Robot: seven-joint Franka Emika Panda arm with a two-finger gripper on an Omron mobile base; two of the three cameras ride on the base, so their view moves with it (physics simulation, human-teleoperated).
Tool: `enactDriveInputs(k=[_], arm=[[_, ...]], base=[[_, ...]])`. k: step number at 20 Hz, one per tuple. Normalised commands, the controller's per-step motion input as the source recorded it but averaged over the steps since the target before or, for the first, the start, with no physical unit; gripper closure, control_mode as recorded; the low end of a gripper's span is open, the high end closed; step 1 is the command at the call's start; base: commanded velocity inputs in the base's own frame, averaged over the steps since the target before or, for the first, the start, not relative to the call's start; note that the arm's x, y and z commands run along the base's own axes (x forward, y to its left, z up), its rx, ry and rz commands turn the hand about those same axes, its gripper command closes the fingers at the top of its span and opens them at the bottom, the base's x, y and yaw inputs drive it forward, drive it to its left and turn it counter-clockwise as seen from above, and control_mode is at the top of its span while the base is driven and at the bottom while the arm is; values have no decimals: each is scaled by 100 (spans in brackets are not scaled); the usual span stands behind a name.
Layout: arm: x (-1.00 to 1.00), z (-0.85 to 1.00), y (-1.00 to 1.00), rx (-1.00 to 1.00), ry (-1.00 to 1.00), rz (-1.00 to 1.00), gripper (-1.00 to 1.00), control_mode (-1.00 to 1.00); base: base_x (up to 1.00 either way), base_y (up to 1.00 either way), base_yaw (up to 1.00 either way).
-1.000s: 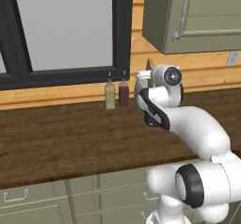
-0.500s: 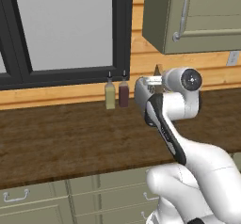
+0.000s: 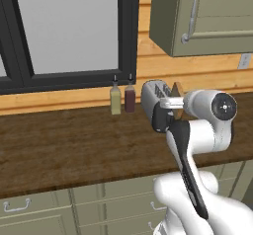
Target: Start the toaster. Once the lever pops up, take the bread to the plate on the dining counter.
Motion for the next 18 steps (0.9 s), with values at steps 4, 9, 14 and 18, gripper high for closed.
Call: enactDriveInputs(k=[4, 9, 14, 18], arm=[[-3, 0, 0, 0, 0, 0, 100, -100], [0, 0, 0, 0, 0, 0, 100, -100], [-7, 0, 0, 0, 0, 0, 100, -100], [0, 0, 0, 0, 0, 0, 100, 100]], base=[[0, 0, 0], [0, 0, 0], [0, 0, 0], [-92, 0, 9]])
